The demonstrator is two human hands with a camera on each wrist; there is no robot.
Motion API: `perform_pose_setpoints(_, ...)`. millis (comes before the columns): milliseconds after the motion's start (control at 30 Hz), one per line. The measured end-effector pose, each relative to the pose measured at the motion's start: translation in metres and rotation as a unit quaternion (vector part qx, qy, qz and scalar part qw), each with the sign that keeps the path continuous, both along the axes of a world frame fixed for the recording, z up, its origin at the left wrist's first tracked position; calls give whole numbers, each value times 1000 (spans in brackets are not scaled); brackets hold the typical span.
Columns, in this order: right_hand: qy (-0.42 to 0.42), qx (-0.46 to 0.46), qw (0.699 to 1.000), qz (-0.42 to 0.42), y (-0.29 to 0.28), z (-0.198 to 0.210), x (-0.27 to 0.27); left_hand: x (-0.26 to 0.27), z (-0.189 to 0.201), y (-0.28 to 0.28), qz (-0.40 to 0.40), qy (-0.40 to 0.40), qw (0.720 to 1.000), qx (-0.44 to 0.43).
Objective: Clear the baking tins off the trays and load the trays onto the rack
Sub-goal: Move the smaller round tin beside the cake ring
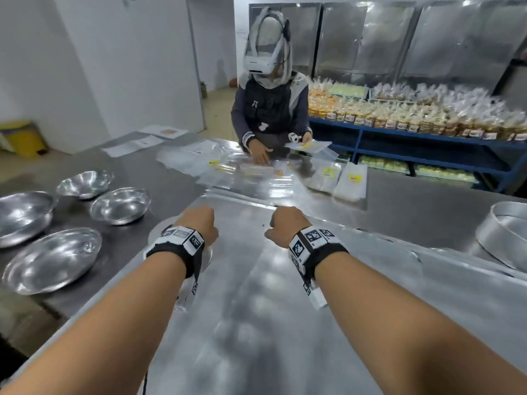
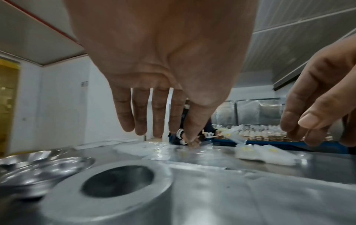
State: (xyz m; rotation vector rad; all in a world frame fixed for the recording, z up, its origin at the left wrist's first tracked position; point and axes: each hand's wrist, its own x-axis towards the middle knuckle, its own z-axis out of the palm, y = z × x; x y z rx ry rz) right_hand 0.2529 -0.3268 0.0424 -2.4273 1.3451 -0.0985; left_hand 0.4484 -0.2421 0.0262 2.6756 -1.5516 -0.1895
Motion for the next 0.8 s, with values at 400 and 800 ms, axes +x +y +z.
perform_pose_setpoints(400, -63, 120, 991, 3, 18, -86, 168, 133, -79, 35, 184, 98, 978, 5)
perform_pose_setpoints(800, -231, 148, 957, -96, 41, -79, 148, 91, -60, 46, 258, 201, 930, -167)
